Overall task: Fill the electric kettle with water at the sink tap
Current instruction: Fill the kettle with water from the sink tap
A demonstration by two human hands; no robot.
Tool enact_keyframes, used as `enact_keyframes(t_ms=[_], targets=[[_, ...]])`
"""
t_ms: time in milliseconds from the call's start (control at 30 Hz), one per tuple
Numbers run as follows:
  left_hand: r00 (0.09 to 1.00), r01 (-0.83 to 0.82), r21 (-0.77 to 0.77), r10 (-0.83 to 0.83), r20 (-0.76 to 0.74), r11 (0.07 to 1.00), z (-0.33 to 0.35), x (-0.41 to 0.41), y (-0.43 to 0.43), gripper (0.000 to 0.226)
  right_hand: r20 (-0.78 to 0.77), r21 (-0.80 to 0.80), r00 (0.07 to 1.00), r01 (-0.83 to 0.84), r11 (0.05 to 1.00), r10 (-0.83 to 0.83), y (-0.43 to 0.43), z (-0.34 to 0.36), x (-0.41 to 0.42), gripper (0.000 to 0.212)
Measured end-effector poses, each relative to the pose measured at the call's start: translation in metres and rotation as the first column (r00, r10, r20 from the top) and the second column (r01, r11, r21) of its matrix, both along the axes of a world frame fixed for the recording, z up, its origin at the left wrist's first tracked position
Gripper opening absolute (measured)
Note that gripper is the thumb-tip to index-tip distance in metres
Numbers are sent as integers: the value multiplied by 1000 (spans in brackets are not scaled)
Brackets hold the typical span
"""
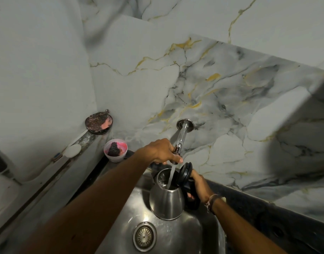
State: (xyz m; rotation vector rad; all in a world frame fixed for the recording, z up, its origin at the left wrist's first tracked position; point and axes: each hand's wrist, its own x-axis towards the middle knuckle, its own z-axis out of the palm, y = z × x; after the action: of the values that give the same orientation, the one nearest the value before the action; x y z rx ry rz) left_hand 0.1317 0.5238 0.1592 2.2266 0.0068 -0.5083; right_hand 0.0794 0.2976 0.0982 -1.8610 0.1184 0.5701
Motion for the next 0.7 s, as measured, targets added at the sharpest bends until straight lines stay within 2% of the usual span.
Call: enact_keyframes(t_ms=[100,267,433,600,700], targets=[[1000,2,14,-2,2,1000,-1,2,0,35,19,5,1000,5,1000,-5,3,-1,-2,74],[1000,-1,1,1,-15,1000,1,3,-1,37,17,33,999,30,999,-31,2,-7,-4,80],[1000,-5,-1,5,-24,1000,6,0,-2,39,22,36,998,54,998,-55,-1,-9,-7,70],[999,-10,-13,10,-42,1000,6,-1,-3,44,52,45,994,91,995,-93,-2,-15,-7,75],[999,-10,-2,10,-47,1000,4,0,-2,46,47,56,990,129,990,-131,-4,-19,-5,87]])
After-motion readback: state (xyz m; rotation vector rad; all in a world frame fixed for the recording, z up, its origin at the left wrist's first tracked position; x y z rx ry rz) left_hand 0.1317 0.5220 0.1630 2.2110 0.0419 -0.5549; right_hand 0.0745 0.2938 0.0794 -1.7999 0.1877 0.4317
